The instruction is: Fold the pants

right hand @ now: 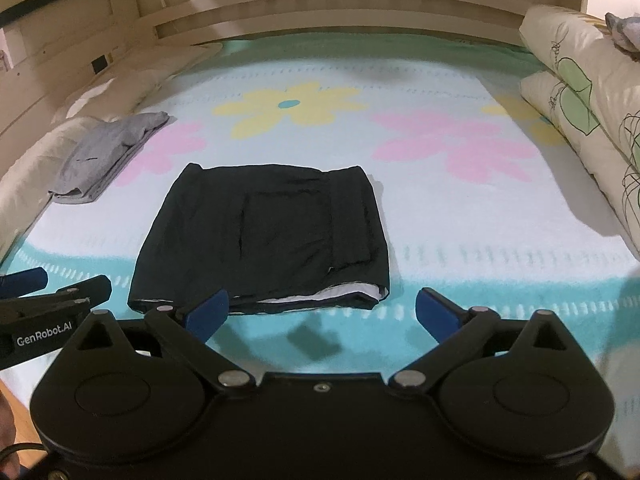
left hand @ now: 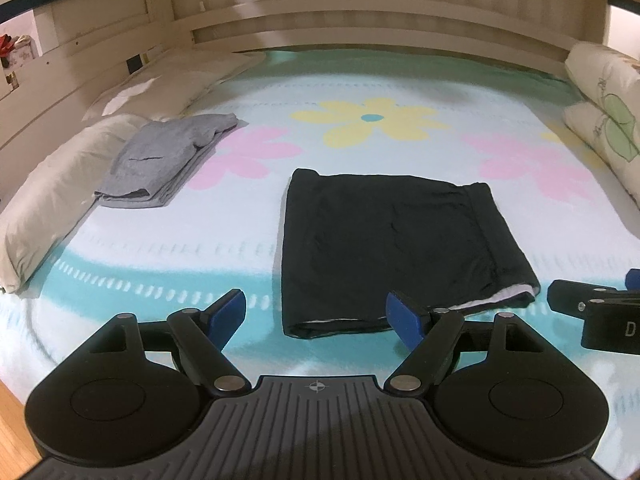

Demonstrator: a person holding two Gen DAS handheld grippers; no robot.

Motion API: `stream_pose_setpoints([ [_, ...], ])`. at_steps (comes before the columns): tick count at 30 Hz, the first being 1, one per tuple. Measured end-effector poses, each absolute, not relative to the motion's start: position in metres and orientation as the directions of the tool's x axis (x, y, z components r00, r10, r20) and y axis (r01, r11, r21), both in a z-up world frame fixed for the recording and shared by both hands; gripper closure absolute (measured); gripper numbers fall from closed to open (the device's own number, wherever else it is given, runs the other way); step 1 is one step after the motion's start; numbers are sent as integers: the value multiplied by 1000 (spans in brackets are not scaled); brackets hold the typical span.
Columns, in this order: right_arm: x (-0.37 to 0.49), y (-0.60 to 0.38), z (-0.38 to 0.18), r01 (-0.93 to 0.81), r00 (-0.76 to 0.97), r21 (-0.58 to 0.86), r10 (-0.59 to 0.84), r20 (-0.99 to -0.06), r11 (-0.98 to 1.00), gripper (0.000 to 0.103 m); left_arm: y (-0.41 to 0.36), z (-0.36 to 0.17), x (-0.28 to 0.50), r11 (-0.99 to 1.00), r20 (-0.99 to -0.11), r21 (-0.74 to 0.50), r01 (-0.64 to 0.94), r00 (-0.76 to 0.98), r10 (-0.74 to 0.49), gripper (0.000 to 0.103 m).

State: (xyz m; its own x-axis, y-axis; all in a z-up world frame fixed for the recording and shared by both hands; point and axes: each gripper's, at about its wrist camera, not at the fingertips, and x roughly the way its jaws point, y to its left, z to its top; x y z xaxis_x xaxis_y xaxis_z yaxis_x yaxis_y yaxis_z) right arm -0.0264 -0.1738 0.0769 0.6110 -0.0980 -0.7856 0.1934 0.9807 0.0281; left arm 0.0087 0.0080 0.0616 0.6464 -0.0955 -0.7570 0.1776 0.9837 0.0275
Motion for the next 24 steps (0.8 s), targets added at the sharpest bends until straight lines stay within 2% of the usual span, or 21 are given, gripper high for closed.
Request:
stream_pose_setpoints([
  [24,-26,-171,75,186,598,22,-95,-795,982,2,11,64,7,984,-758,26,178,645,-97,27],
])
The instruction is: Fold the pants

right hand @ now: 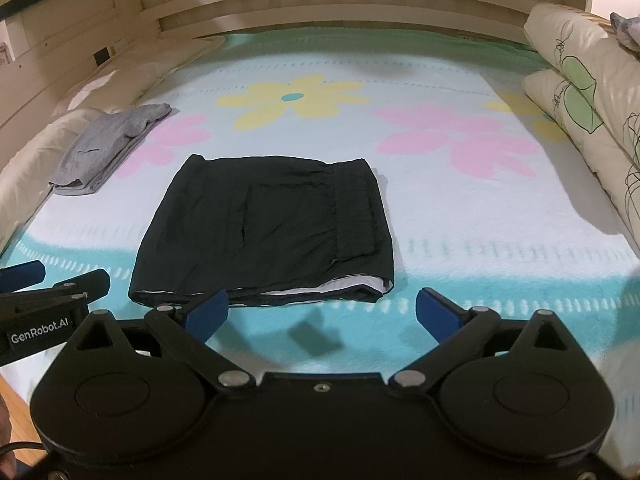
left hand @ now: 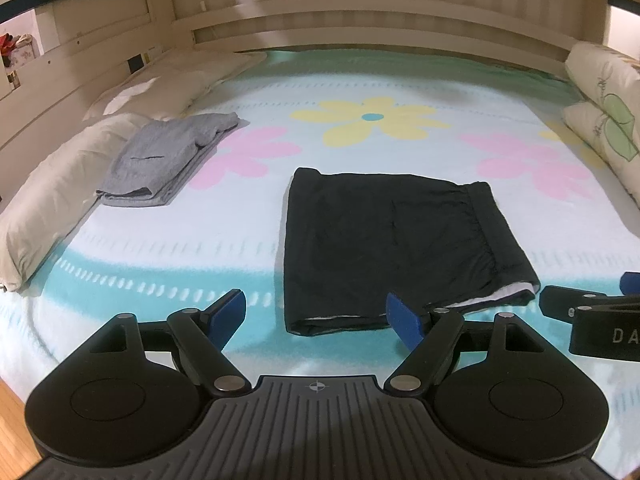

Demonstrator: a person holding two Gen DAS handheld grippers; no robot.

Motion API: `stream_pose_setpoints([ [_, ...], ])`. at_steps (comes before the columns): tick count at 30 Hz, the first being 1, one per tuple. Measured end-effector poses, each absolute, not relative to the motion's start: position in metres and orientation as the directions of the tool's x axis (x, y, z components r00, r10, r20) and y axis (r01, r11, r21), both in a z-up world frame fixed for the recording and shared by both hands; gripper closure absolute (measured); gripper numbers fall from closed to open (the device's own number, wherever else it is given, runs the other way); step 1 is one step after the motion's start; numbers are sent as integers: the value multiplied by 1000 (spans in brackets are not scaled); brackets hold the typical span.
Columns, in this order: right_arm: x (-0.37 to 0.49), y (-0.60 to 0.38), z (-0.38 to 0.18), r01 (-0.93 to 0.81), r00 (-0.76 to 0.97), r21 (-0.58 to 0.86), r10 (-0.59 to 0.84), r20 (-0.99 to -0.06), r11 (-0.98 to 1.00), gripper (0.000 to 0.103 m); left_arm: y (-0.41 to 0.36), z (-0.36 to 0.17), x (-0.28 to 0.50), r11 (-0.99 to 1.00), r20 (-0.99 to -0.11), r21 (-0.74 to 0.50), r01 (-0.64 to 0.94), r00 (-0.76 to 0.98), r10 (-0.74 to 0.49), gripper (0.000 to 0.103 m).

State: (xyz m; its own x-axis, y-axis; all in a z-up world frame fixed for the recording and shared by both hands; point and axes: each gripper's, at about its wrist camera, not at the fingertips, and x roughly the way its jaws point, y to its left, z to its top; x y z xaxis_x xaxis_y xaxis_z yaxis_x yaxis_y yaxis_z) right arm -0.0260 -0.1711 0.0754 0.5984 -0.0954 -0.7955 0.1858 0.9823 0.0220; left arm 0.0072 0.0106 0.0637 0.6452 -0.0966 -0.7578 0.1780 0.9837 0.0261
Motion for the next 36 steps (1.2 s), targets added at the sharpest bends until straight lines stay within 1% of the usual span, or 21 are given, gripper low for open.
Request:
stream_pose_setpoints([
  [21,-24,-170,71,185,595,10,-104,-797,983,2,10,62,7,984,-761,29,177,642,-93,27],
  [36,-24,-171,70,185,587,7,-104,-803,983,2,13,60,8,982,-765,3,188,634,-119,27],
])
